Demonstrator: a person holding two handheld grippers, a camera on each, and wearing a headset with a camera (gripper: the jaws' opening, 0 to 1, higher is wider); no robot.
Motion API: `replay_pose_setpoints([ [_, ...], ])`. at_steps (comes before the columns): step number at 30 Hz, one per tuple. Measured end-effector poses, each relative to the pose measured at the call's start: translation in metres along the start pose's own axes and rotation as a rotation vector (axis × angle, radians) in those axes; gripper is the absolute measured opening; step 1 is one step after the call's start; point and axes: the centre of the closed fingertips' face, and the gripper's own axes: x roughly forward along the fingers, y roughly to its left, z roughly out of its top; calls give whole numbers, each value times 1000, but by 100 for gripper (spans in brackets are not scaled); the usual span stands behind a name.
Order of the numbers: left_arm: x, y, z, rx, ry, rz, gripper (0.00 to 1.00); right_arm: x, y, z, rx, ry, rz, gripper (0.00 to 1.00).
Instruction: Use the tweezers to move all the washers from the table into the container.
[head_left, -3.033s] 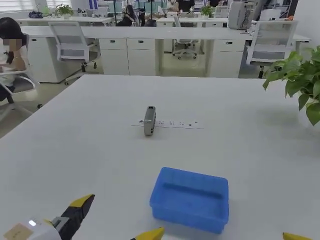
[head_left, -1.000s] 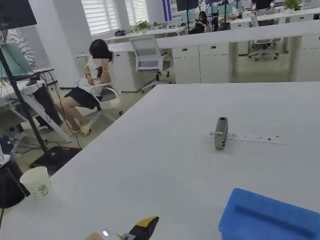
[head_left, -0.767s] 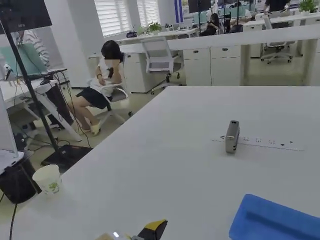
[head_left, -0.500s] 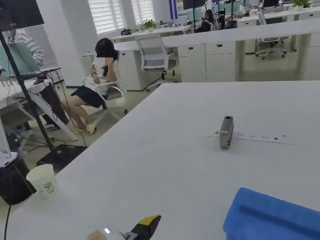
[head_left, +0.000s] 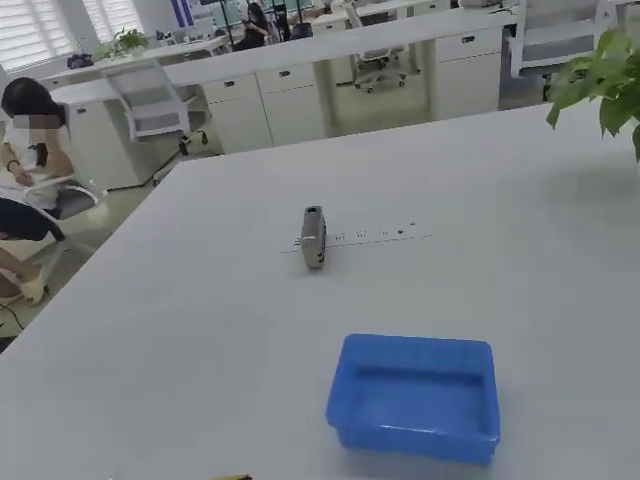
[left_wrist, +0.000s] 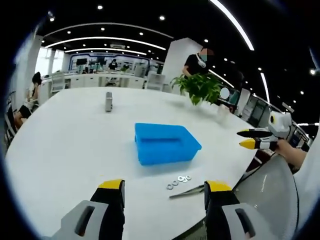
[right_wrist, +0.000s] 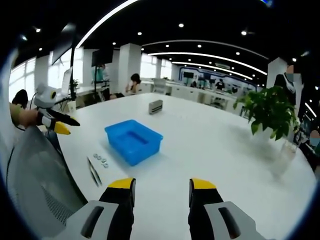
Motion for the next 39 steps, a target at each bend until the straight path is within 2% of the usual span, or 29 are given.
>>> replay_pose_setpoints([
  [2,1,-4,-4,0,30,-35,58,0,0,-1,8,3,1,39],
  [4,3,-6,-6,55,71,-71,48,0,0,0,20,1,8,38],
  [6,6,-8,-7,133,106,-109,33,1,1,0,33,-4,12,37],
  [7,9,-5,-9,209,140,-104,28,1,0,0,37,-5,11,35],
  [8,13,-6,-12,251,167,-117,23,1,-1,-1,39,3,10,34],
  [10,21,-13,-21,302,229,-175,13,2,-1,-6,47,25,12,34],
  [11,22,-13,-21,318,236,-179,11,3,-1,-7,50,30,13,34],
  [12,28,-14,-25,364,265,-195,8,3,-1,-8,49,34,12,34],
  [15,39,-23,-31,397,314,-257,6,2,-2,-10,46,44,8,34],
  [17,45,-24,-40,468,381,-288,6,2,-3,-10,47,43,5,33],
  [18,49,-21,-46,551,425,-290,7,2,-3,-10,50,43,4,33],
  [20,54,-20,-51,639,466,-302,7,1,-4,-10,55,39,2,33],
  [21,57,-21,-52,660,473,-312,5,1,-4,-10,57,38,2,33],
  [22,61,-23,-50,653,462,-312,4,1,-4,-10,57,38,4,33],
  [23,63,-23,-51,669,475,-325,2,1,-3,-10,57,39,6,33],
  [25,66,-20,-52,761,503,-325,1,2,-2,-11,55,41,12,32],
  [27,67,-22,-56,823,535,-347,0,2,-1,-11,54,43,19,32],
  [30,68,-22,-62,898,558,-359,0,4,2,-13,47,58,35,32],
  [34,67,-24,-64,938,555,-376,0,5,6,-15,33,75,50,32],
  [37,65,-25,-66,938,558,-385,0,5,5,-14,33,70,50,30],
  [39,62,-27,-68,961,560,-402,0,4,5,-13,35,61,50,29],
])
